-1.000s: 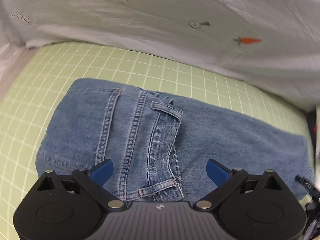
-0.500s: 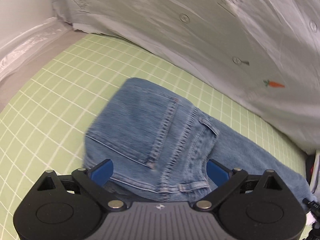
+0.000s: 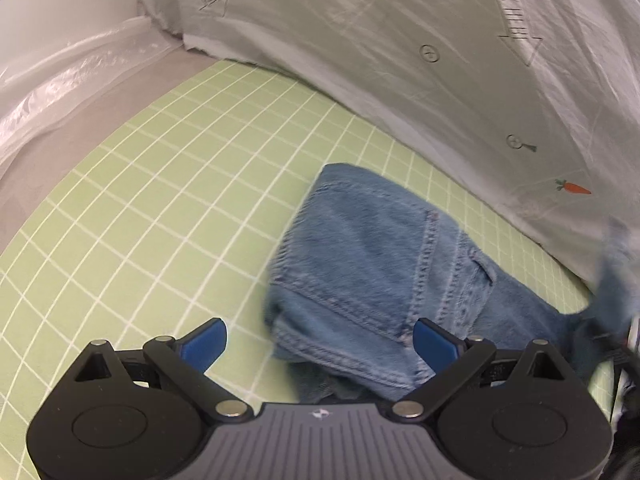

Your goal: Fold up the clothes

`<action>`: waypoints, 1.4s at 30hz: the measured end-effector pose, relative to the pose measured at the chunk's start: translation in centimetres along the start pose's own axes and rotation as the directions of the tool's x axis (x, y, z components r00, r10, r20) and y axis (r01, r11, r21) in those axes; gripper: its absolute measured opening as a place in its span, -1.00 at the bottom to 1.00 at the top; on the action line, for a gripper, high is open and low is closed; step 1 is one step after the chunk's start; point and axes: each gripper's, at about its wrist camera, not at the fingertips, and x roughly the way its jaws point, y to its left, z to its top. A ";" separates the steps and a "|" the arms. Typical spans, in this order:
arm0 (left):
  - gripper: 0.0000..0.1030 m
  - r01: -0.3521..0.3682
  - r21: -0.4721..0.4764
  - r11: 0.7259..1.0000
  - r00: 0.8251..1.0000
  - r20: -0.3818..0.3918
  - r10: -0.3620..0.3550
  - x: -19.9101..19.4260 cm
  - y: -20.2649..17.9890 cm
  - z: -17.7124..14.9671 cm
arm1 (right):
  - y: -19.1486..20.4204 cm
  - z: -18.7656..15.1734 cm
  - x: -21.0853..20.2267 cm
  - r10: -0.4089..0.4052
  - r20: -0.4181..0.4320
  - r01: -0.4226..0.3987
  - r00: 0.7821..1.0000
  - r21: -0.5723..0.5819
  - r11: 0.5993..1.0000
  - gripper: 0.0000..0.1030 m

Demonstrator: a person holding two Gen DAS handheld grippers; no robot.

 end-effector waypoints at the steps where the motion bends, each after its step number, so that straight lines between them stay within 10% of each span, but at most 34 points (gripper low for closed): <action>1: 0.92 -0.004 -0.003 1.000 1.000 -0.008 0.004 0.1 0.4 0.0 | 1.9 -1.2 1.4 0.015 -0.053 -0.015 0.998 -0.005 1.000 -0.54; 8: 0.92 -0.023 -0.004 1.000 1.000 0.007 0.023 -0.4 2.8 0.6 | 5.6 -3.5 3.9 -0.006 -0.167 0.008 0.986 0.013 1.000 -0.47; 23: 0.92 -0.045 -0.019 0.999 0.999 0.009 0.045 -1.8 1.6 -1.5 | -1.8 -3.2 -0.7 -0.057 -0.029 0.064 0.998 0.320 0.945 -0.03; 31: 0.92 -0.052 0.037 0.998 0.998 -0.017 0.052 -1.3 -0.1 -2.0 | 0.5 -3.8 2.8 0.021 -0.187 0.018 0.982 0.202 0.979 0.69; 42: 0.92 -0.081 0.053 0.995 0.993 -0.077 0.085 2.2 0.1 -0.3 | 2.6 -4.8 4.6 0.013 -0.283 0.022 0.959 0.122 0.992 1.00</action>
